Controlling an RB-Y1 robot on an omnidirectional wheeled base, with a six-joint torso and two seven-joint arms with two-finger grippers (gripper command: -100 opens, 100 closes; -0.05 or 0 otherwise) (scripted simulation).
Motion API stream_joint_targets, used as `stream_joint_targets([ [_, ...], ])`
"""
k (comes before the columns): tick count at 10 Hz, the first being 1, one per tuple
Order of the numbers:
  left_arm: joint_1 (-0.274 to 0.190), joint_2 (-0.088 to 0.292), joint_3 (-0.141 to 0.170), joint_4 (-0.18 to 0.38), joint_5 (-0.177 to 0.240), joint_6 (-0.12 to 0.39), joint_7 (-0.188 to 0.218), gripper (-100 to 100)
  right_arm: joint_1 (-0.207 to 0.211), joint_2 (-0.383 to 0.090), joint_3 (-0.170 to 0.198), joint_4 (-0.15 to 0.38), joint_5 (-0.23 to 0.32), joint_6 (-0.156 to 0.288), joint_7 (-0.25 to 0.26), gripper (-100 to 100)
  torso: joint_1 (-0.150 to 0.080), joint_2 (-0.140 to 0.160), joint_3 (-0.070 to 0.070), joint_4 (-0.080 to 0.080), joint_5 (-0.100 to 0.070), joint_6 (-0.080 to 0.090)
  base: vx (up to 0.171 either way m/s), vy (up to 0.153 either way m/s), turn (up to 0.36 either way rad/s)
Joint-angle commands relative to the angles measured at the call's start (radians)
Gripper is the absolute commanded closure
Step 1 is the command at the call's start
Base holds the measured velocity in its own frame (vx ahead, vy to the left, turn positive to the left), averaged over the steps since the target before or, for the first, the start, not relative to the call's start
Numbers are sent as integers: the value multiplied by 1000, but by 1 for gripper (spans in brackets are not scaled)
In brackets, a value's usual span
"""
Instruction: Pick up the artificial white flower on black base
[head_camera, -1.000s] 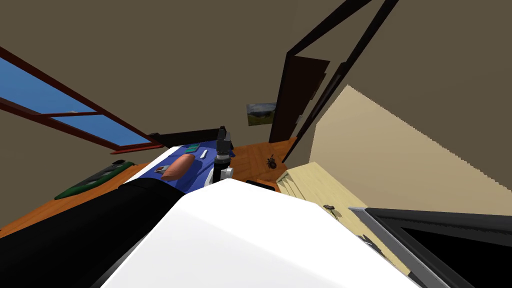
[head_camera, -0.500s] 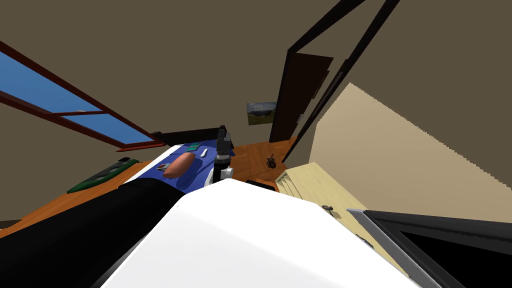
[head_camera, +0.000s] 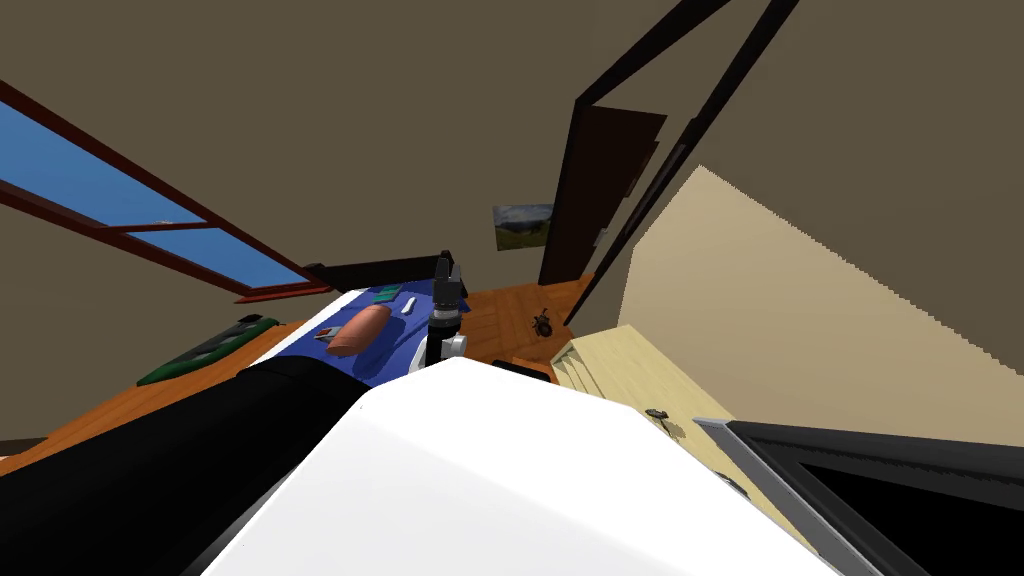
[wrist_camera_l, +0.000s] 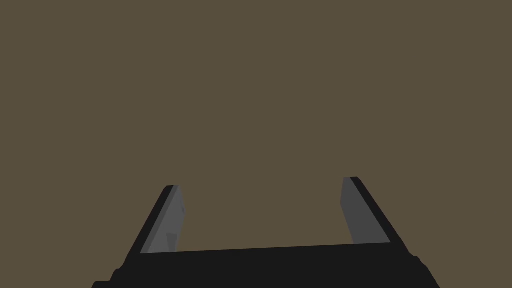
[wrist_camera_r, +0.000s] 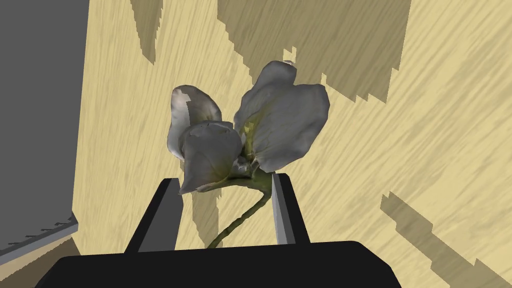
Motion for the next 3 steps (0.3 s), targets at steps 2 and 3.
stream_joint_targets([
  [2, 0, 0, 0, 0, 0, 0, 0, 0, 19, -18, -9, -18, -4, -7, -1, 100, 6, 0, 0, 0, 1, 2, 10, 80, -77],
  [3, 0, 0, 0, 0, 0, 0, 0, 0, 22, -20, -10, -19, -5, -8, -2, 0, 5, 0, 0, 0, 1, 0, -1, 10, 2],
])
